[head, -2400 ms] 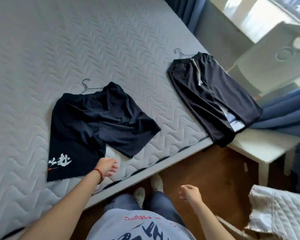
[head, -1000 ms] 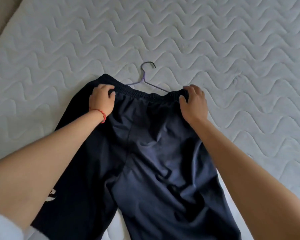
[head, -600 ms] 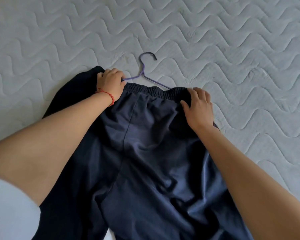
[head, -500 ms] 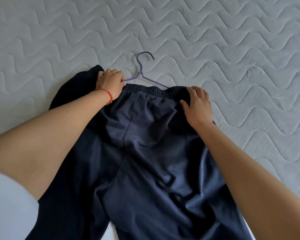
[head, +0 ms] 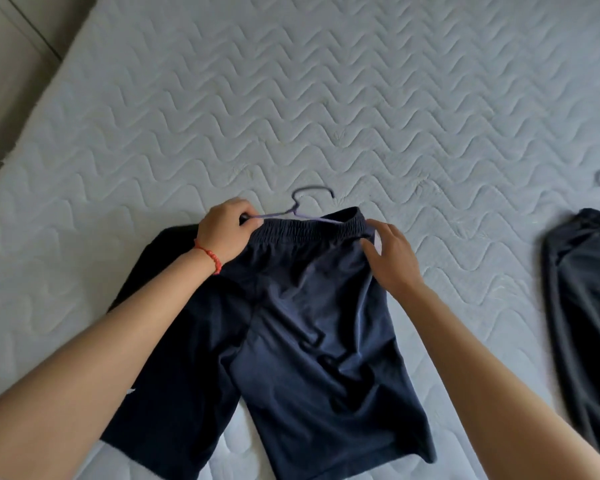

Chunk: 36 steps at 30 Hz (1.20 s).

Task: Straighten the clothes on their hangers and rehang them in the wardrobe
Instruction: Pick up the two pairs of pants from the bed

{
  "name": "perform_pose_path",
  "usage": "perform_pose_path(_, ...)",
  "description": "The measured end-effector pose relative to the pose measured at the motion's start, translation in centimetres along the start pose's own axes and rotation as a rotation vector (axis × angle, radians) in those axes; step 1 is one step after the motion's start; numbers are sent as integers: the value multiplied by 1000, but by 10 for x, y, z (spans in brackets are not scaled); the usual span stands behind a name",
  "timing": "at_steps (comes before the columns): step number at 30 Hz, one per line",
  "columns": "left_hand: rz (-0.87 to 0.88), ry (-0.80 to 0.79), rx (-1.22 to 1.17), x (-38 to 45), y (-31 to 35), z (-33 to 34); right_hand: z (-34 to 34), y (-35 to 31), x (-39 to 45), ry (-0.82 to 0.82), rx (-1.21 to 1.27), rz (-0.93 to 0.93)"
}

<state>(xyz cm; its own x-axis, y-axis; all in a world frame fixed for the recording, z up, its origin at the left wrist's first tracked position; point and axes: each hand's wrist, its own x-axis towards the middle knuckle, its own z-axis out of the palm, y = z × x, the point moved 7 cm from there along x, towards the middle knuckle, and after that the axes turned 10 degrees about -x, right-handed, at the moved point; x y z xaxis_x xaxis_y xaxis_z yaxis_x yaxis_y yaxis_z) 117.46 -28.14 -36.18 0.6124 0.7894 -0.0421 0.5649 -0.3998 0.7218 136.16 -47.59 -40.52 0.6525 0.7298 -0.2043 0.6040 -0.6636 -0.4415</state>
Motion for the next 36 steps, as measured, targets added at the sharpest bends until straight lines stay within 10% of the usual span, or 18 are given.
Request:
perform_pose_path(15, -368, -228, -407, -224, 134, -40, -149, -10, -243, 177, 345, 296)
perform_pose_path(36, -314, -111, -577, -421, 280, 24, -182, 232, -591, 108, 104, 579)
